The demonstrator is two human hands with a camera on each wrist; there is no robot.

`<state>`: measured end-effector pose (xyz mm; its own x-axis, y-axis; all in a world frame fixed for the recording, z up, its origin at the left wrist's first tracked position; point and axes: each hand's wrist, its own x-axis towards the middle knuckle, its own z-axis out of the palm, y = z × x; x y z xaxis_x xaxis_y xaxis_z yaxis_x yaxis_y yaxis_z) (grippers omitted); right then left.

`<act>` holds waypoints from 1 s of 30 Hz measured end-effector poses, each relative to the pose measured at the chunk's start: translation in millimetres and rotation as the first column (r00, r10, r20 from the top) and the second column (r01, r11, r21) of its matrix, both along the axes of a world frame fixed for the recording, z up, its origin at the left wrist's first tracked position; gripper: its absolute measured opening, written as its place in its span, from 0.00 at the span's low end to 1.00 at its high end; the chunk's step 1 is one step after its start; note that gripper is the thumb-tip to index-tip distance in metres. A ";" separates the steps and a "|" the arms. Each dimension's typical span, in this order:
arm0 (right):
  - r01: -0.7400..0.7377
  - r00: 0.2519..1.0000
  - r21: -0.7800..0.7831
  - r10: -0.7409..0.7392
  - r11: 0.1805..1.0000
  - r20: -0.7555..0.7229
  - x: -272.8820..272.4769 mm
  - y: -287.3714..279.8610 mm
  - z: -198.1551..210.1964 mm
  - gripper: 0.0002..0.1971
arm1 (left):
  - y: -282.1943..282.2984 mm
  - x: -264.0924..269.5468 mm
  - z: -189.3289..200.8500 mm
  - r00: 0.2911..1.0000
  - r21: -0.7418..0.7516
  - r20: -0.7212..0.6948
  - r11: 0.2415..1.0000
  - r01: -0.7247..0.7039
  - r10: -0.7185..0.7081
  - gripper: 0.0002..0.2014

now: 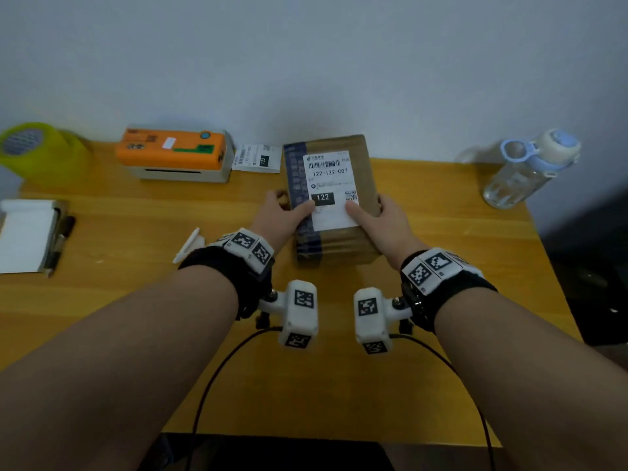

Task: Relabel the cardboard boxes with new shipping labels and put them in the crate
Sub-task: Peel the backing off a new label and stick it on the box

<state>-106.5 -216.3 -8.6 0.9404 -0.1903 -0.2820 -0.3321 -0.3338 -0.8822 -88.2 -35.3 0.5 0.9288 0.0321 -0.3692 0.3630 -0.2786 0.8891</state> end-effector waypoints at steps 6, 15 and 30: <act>-0.063 0.983 0.018 0.059 0.998 0.171 8.5 47.5 4.3 0.34 | 49.9 -6.3 -5.1 0.951 -0.097 0.174 0.965 -0.243 0.257 0.33; -0.189 0.877 0.028 0.156 0.982 0.455 -18.3 154.5 -9.3 0.31 | 139.6 -59.8 -21.0 0.749 -0.324 0.445 0.868 -0.376 0.491 0.23; -0.664 0.654 0.068 0.533 0.745 0.537 -194.6 443.8 -40.5 0.28 | 409.3 -312.6 -34.6 0.402 -0.300 0.559 0.629 -0.718 0.725 0.18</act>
